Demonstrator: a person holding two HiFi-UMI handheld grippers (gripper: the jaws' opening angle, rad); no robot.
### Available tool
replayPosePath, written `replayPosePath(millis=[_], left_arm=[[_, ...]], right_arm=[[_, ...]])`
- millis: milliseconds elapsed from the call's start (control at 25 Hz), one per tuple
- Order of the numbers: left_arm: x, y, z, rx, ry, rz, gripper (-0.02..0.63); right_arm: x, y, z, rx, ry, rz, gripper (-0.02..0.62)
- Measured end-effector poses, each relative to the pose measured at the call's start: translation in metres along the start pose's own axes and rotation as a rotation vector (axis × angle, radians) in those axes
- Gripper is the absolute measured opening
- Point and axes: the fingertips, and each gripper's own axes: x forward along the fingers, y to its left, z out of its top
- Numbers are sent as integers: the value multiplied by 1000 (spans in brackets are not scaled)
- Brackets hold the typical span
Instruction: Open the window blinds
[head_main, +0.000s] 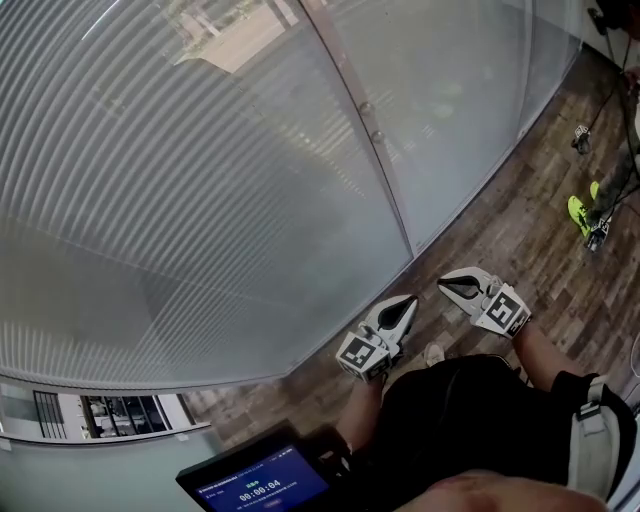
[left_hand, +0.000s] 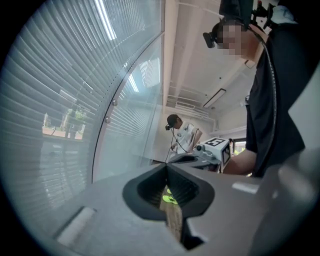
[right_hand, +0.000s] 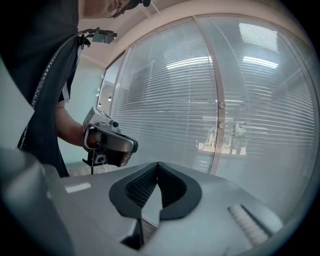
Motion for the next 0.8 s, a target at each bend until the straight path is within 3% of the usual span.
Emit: replayPosePath(millis=[480,800], left_arm=[[12,34,10,7,-28,-63,2],[20,36,4,-23,5,-23,2]], right_arm=[[22,-32,12,-26,16,-96,6],[26,-51,10,-29,0,-65,6]])
